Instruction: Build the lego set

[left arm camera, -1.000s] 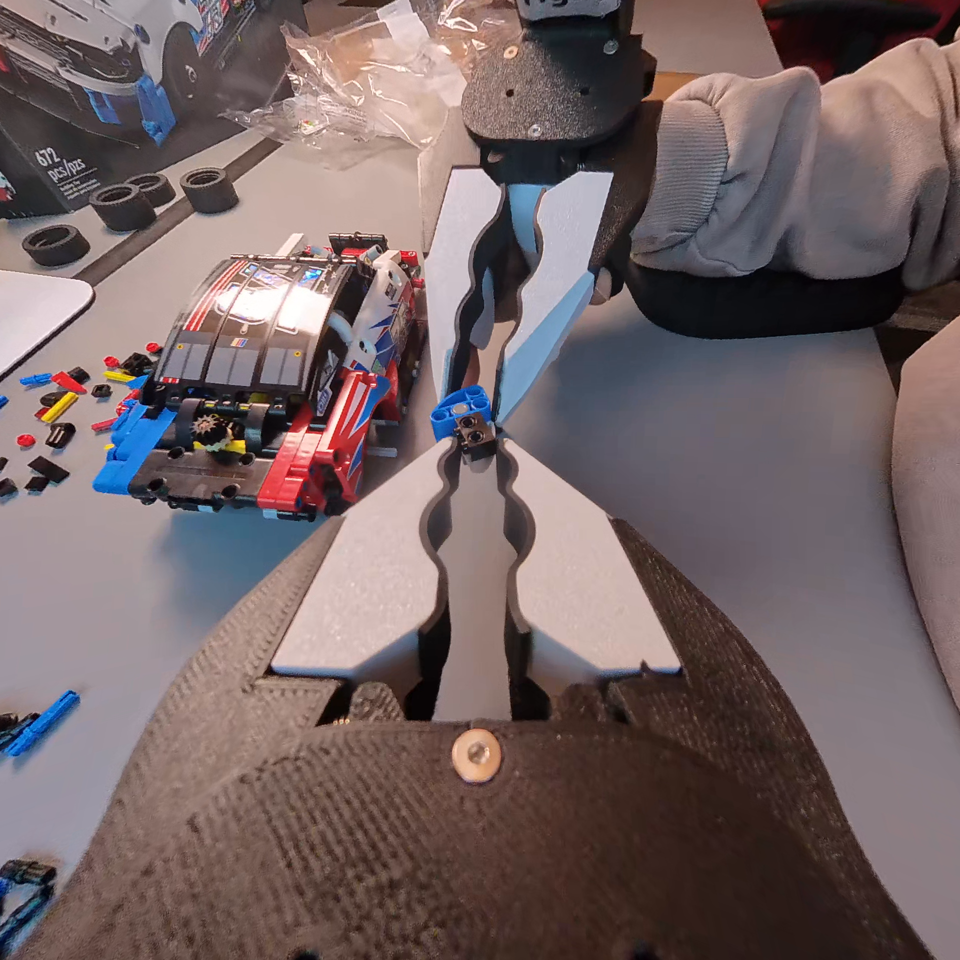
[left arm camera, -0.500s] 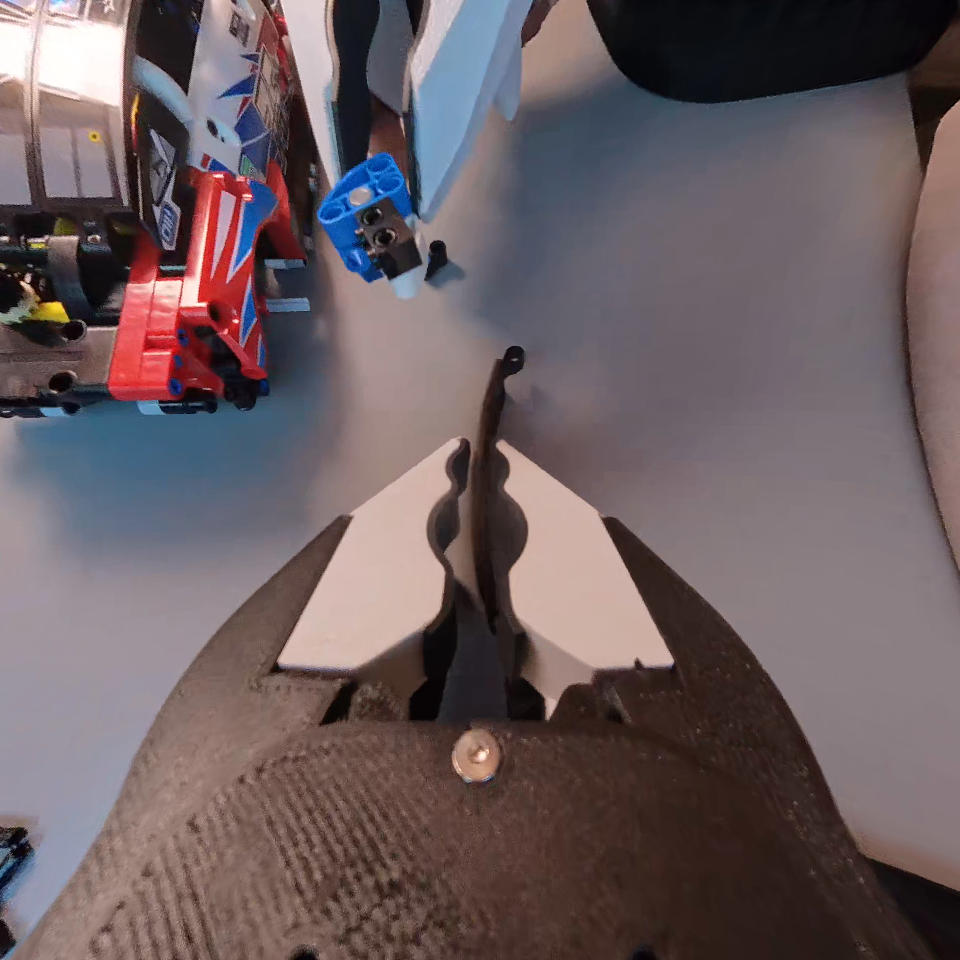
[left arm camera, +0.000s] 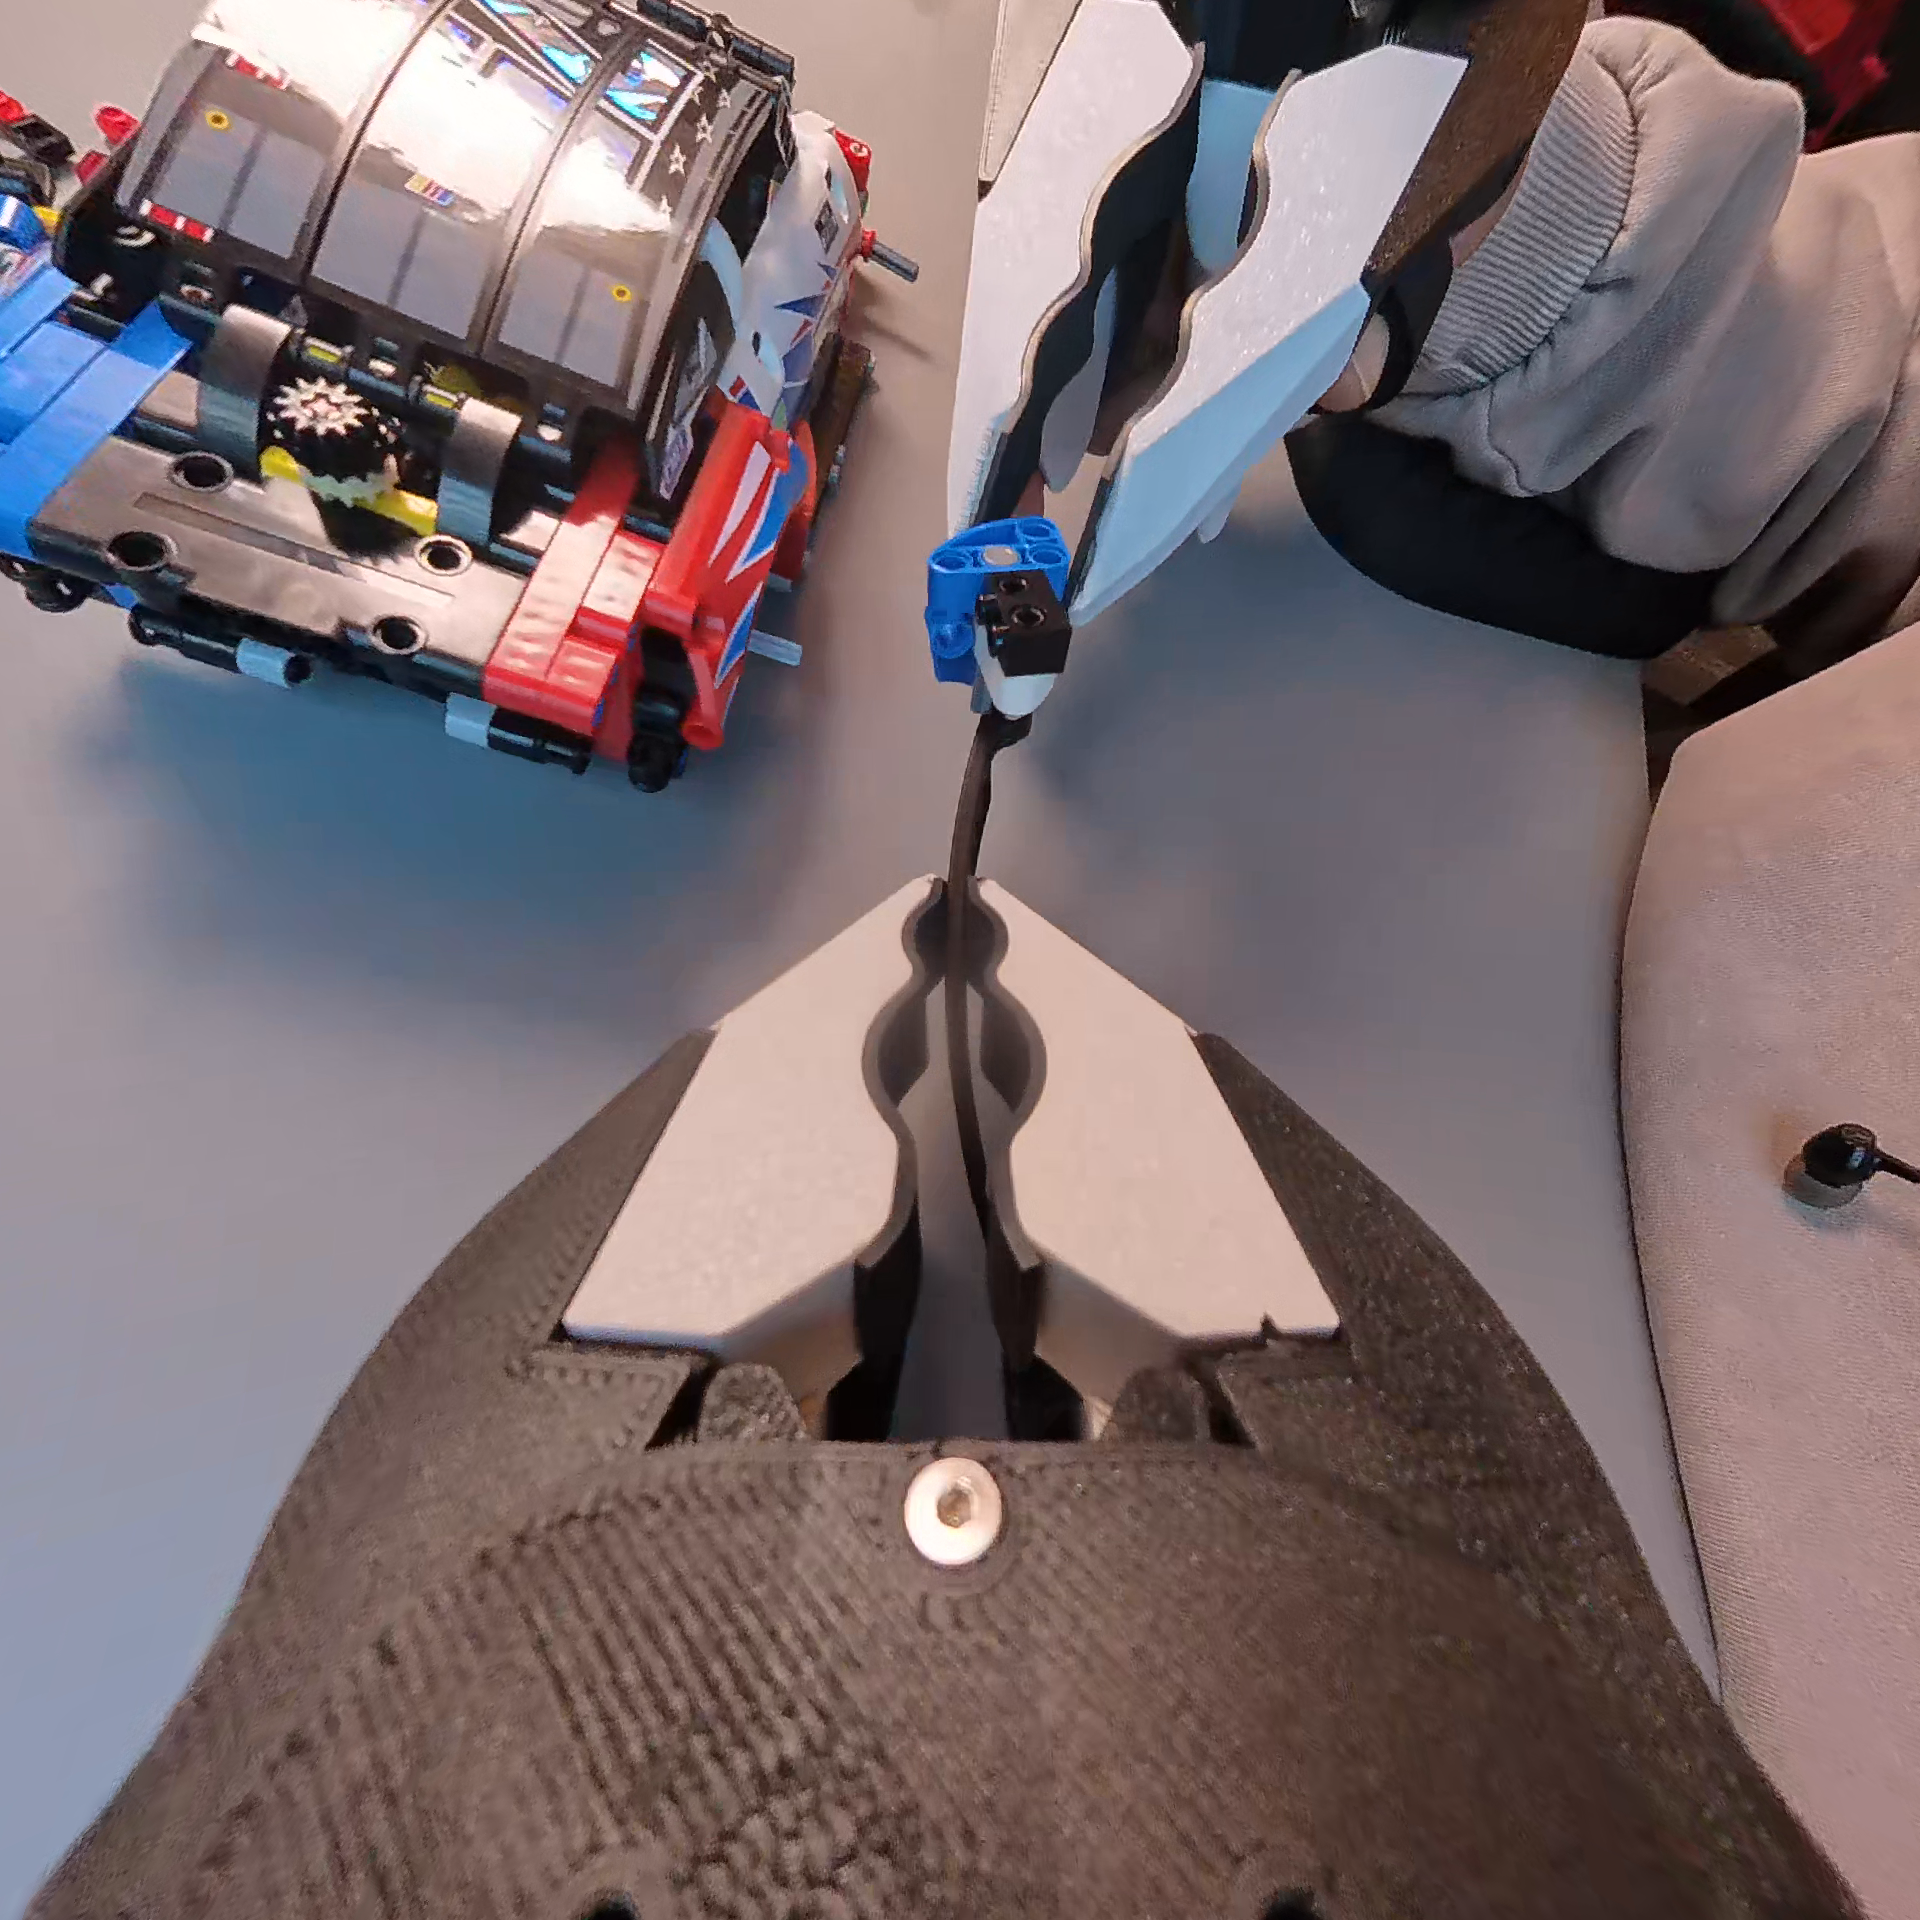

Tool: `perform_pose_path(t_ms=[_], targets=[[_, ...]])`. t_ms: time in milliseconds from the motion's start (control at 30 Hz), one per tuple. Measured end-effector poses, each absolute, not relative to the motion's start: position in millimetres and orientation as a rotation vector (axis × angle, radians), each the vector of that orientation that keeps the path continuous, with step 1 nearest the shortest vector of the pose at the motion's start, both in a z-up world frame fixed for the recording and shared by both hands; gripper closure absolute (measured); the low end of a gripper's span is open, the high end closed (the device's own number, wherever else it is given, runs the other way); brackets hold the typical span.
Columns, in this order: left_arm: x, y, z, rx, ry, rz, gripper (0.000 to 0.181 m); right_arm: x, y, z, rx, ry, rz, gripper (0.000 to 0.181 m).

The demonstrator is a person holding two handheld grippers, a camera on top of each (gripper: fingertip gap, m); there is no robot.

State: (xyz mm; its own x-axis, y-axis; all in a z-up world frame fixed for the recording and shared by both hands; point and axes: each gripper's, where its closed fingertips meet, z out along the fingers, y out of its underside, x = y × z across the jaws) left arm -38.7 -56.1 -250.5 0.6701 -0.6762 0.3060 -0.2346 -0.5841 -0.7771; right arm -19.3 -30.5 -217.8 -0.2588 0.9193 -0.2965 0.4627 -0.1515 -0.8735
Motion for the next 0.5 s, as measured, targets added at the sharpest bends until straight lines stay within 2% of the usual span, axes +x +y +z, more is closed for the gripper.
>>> perform_pose_path(t_ms=[500], targets=[[-43.2, -54.2, -257.0, -2.199, 0.667, -0.749, 0.181, -20.9, -32.9, -224.3, -1.56, -1.737, 1.279, 0.167]])
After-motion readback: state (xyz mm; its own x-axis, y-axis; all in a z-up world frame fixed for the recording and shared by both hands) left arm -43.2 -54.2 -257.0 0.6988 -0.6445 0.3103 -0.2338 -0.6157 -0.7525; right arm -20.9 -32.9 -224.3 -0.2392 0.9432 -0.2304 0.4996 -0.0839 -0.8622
